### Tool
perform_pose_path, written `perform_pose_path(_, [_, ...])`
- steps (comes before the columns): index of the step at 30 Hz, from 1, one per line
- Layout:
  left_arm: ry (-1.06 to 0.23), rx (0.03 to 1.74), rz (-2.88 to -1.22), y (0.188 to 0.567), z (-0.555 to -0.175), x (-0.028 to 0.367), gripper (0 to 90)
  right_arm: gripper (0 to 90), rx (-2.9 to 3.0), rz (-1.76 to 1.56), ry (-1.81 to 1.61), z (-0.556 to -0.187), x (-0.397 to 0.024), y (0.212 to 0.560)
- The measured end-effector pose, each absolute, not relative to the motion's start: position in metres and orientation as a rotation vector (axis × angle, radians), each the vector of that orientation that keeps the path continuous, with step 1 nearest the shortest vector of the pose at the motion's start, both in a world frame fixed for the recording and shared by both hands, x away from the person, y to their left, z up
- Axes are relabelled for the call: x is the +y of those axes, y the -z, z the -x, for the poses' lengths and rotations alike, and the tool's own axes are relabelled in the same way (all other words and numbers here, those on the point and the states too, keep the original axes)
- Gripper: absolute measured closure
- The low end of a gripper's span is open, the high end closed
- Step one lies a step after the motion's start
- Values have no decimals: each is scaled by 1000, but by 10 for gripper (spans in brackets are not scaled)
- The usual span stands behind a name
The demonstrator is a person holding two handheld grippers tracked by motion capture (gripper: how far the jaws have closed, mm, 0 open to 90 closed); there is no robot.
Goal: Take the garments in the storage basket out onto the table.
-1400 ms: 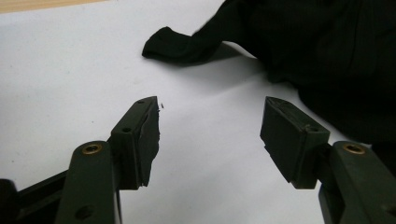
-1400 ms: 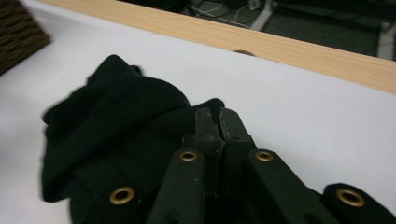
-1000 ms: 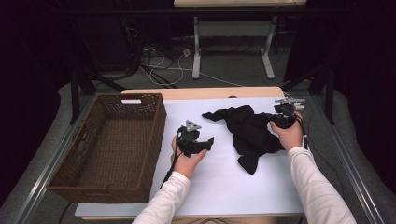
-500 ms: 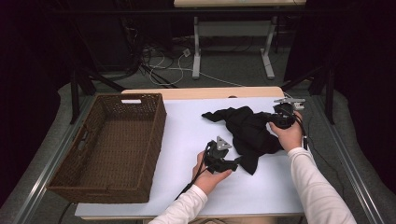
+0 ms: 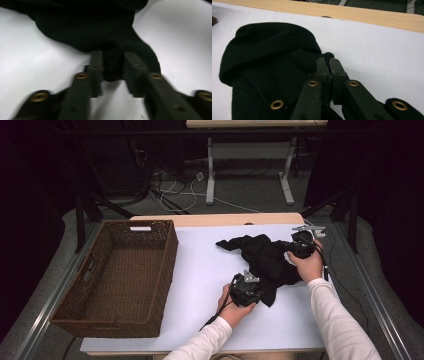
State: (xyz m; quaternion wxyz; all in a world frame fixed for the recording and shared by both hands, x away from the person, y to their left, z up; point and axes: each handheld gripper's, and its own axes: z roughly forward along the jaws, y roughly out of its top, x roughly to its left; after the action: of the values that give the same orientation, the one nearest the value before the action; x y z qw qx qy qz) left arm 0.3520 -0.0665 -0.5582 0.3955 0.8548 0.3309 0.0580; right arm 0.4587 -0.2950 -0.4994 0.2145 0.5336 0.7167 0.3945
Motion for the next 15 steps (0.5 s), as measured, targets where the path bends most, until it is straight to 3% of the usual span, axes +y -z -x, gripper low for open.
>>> perform_pose_path(2, [-120,835,-2174,557,-352,-65,836,878,1995,-1480,-1096,-458,-294,499])
perform_pose_path(3, [-133,828,-2175,556,-351,-63,850,877,1997,-1479,-1097,-458,-295,499])
perform_pose_path(15, [-211,820,-2103,507,-323,-5,863,879,1987,-1475,-1097,-457,-298,496])
